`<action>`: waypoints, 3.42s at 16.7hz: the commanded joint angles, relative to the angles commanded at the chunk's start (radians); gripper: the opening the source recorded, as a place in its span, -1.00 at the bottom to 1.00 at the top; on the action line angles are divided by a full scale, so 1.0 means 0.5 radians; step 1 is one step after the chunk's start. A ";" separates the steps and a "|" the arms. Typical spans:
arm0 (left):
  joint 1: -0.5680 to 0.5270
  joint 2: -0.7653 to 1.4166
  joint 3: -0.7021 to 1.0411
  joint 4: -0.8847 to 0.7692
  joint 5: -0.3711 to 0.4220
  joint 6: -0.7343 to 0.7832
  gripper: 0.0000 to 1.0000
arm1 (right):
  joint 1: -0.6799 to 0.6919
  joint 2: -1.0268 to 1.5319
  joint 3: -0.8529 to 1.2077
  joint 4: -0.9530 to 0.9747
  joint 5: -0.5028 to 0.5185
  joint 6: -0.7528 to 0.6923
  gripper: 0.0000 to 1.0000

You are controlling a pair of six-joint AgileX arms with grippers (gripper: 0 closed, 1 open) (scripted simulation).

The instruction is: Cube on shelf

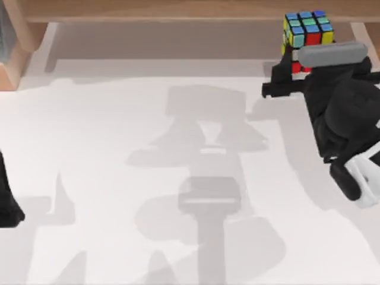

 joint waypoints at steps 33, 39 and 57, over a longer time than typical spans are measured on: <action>0.000 0.000 0.000 0.000 0.000 0.000 1.00 | -0.273 0.326 0.931 -0.335 -0.169 0.095 -0.55; 0.000 0.000 0.000 0.000 0.000 0.000 1.00 | -0.273 0.326 0.931 -0.335 -0.169 0.095 0.36; 0.000 0.000 0.000 0.000 0.000 0.000 1.00 | -0.299 0.258 0.783 -0.309 -0.356 0.032 1.00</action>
